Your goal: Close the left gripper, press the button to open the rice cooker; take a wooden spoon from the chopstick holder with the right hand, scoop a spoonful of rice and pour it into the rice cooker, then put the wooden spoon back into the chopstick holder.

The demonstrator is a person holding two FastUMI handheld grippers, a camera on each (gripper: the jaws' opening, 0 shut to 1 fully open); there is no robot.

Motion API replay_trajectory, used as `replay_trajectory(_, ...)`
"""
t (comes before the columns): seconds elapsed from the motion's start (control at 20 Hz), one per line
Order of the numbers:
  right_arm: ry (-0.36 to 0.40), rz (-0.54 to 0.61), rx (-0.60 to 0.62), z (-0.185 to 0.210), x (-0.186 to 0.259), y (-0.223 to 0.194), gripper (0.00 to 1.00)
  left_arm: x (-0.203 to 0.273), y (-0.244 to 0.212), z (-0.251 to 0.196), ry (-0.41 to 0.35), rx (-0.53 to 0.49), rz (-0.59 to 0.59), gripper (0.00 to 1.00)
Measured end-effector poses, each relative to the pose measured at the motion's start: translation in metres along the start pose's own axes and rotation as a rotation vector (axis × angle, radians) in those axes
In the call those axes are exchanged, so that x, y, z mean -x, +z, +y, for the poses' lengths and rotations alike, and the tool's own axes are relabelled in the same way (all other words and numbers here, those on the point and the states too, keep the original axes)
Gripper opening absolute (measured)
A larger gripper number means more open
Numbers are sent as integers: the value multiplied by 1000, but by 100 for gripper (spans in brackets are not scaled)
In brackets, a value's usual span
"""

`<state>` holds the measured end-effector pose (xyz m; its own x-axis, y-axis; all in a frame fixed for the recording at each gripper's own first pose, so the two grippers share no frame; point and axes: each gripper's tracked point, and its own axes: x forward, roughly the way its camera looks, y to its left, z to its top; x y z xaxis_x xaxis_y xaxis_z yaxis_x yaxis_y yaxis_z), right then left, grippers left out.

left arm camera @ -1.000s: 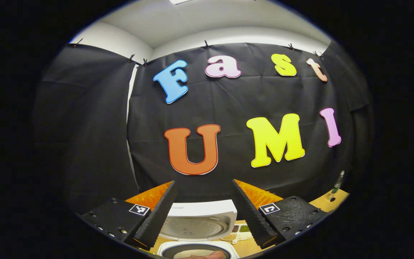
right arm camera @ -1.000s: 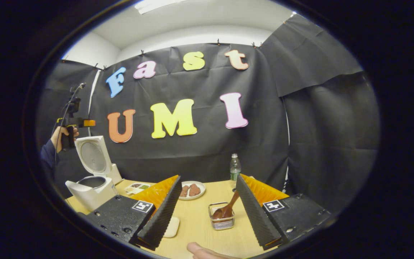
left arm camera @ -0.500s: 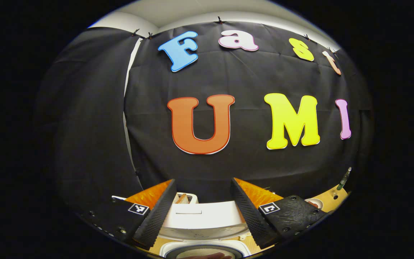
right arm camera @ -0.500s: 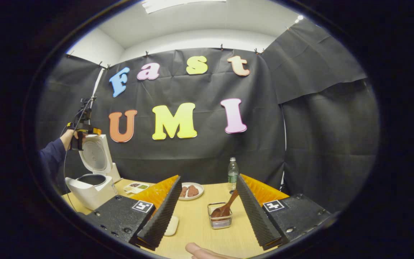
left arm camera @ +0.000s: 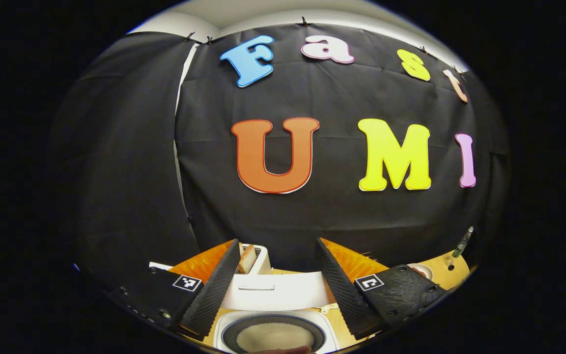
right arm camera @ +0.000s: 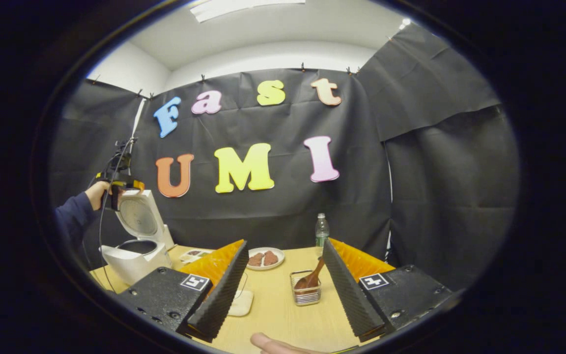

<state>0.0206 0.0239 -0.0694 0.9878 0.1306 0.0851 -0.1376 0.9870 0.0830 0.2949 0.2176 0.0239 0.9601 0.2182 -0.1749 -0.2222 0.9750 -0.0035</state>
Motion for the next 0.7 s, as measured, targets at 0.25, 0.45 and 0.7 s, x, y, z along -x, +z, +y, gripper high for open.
replay_trajectory(0.25, 41, -9, -13, 8, 24, 1, 96, 37, -25, -6, -19, 0, 11, 98)
replay_trajectory(0.45, 69, -17, -4, 13, 48, -9, 95, 62, -65, -2, -10, 18, 44, 98)
replay_trajectory(0.7, 117, -37, 3, 25, 79, -12, 94, 94, -111, -12, -30, 11, 73, 98)
